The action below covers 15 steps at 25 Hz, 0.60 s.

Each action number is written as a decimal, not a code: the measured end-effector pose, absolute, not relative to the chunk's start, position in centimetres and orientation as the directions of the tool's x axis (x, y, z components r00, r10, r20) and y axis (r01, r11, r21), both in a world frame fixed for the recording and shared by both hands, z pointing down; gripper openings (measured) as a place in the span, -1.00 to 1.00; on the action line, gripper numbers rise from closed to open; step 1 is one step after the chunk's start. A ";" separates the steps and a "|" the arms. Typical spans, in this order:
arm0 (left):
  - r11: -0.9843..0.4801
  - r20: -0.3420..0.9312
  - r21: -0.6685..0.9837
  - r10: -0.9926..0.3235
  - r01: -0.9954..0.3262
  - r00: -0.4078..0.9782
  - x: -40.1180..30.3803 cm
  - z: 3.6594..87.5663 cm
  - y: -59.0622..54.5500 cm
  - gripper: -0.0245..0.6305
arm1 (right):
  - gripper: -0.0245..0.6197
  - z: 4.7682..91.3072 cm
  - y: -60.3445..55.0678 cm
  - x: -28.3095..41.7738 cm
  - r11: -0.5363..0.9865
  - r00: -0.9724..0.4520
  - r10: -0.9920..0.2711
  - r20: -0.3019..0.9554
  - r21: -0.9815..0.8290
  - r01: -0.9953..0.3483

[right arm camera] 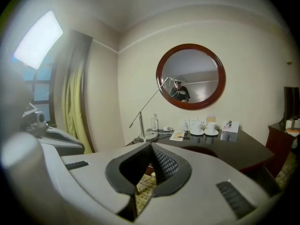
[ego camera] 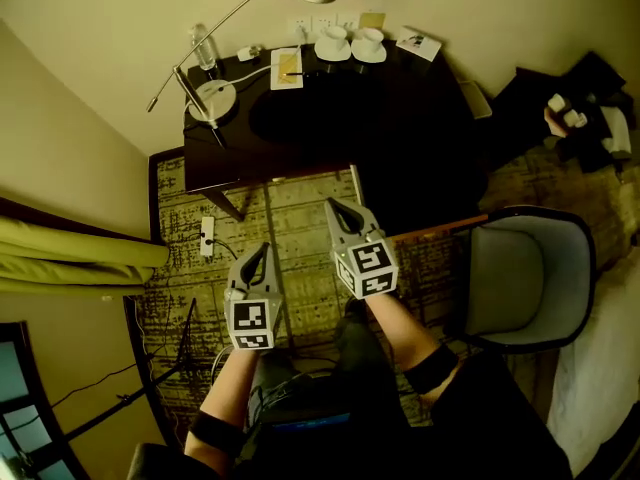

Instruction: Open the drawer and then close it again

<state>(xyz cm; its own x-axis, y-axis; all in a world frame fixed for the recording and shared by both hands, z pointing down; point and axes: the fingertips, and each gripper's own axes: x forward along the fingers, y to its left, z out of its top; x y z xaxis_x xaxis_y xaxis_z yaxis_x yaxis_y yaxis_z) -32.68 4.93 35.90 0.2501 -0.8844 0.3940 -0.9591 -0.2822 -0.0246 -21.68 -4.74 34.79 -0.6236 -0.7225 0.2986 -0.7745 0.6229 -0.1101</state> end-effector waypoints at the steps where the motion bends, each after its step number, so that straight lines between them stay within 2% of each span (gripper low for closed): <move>1: -0.293 0.390 -0.014 -0.882 -0.956 0.264 -32.7 35.2 5.2 -0.91 | -0.90 33.6 -3.8 -21.1 0.627 -0.626 -0.720 0.299 -0.108 -0.772; 8: -0.321 0.361 0.021 -0.881 -0.947 0.307 -33.3 32.2 6.9 -0.91 | -0.90 30.5 2.5 -18.3 0.617 -0.620 -0.714 0.325 -0.127 -0.777; 15: -0.311 0.352 -0.032 -0.893 -0.950 0.280 -32.7 31.3 6.8 -0.91 | -0.90 31.5 4.1 -15.8 0.567 -0.586 -0.735 0.341 -0.164 -0.807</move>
<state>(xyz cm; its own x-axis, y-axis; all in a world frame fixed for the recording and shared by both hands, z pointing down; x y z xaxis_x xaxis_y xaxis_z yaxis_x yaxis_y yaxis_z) -32.70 6.76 31.30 0.2804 -0.8930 0.3520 -0.9500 -0.3108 -0.0317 -15.85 4.07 31.50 -0.5859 -0.7354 0.3406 -0.8071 0.5673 -0.1635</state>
